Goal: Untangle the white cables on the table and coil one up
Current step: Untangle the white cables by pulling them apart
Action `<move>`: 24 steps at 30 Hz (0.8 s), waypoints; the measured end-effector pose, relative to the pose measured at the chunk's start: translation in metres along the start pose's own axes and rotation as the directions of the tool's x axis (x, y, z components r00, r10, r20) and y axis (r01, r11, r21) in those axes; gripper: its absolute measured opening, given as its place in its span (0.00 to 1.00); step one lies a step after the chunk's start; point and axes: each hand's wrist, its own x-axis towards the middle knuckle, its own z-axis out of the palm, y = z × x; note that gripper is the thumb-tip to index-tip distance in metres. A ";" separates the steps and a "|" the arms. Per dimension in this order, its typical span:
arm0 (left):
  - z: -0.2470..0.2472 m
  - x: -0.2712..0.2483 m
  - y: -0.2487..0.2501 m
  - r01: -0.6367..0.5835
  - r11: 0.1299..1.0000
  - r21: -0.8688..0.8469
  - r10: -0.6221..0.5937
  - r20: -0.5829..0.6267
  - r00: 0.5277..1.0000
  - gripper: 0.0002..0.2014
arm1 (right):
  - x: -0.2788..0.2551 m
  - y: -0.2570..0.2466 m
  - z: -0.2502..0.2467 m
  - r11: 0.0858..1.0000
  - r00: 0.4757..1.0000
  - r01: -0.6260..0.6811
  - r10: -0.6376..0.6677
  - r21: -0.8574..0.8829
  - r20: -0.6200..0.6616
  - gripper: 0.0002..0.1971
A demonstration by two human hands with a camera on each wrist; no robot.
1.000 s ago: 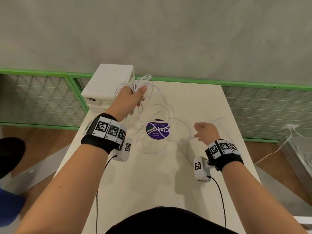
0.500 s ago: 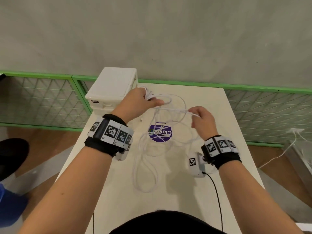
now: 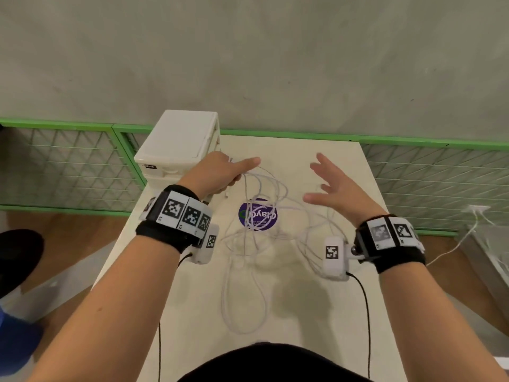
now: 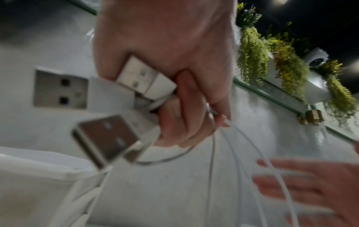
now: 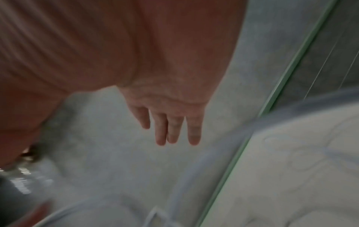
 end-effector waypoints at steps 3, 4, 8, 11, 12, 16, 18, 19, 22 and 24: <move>0.012 -0.002 0.009 -0.080 0.995 -0.057 0.084 0.068 0.994 0.26 | 0.003 -0.026 0.039 0.986 0.986 0.169 -0.169 0.006 0.001 0.45; 0.013 -0.003 0.012 -0.108 0.989 -0.099 0.117 0.091 0.989 0.26 | 0.006 -0.027 0.051 0.982 0.983 0.180 -0.178 -0.054 0.041 0.37; 0.013 -0.012 0.021 -0.174 0.974 0.148 0.138 0.227 0.964 0.25 | 0.019 -0.007 0.056 0.906 0.991 0.127 -0.136 -0.404 0.007 0.07; 0.020 -0.016 0.008 -0.152 0.929 0.339 0.029 0.341 0.940 0.24 | 0.028 -0.007 0.028 0.846 0.952 0.088 -0.227 -0.526 -0.206 0.09; 0.023 -0.017 0.003 -0.141 0.945 0.297 0.021 0.372 0.928 0.24 | 0.030 -0.011 0.018 0.822 0.914 0.110 -0.304 -0.558 -0.267 0.08; 0.019 -0.020 0.001 -0.085 0.988 -0.128 0.134 0.455 0.880 0.24 | 0.027 -0.015 -0.002 0.793 0.906 0.175 -0.361 -0.584 -0.219 0.07; 0.014 -0.021 0.006 -0.107 0.944 -0.312 0.246 0.449 0.859 0.25 | 0.024 -0.006 0.000 0.871 0.943 0.177 -0.284 -0.459 -0.175 0.06; 0.013 -0.020 0.009 -0.114 0.916 -0.384 0.289 0.436 0.853 0.25 | 0.023 0.000 0.002 0.893 0.948 0.175 -0.267 -0.415 -0.174 0.10; 0.008 -0.021 0.018 -0.101 0.814 -0.572 0.361 0.363 0.859 0.22 | 0.021 0.011 0.006 0.911 0.949 0.171 -0.254 -0.374 -0.185 0.08; 0.002 -0.019 0.021 -0.080 0.724 -0.685 0.372 0.290 0.882 0.23 | 0.019 0.016 0.002 0.878 0.932 0.180 -0.297 -0.444 -0.207 0.09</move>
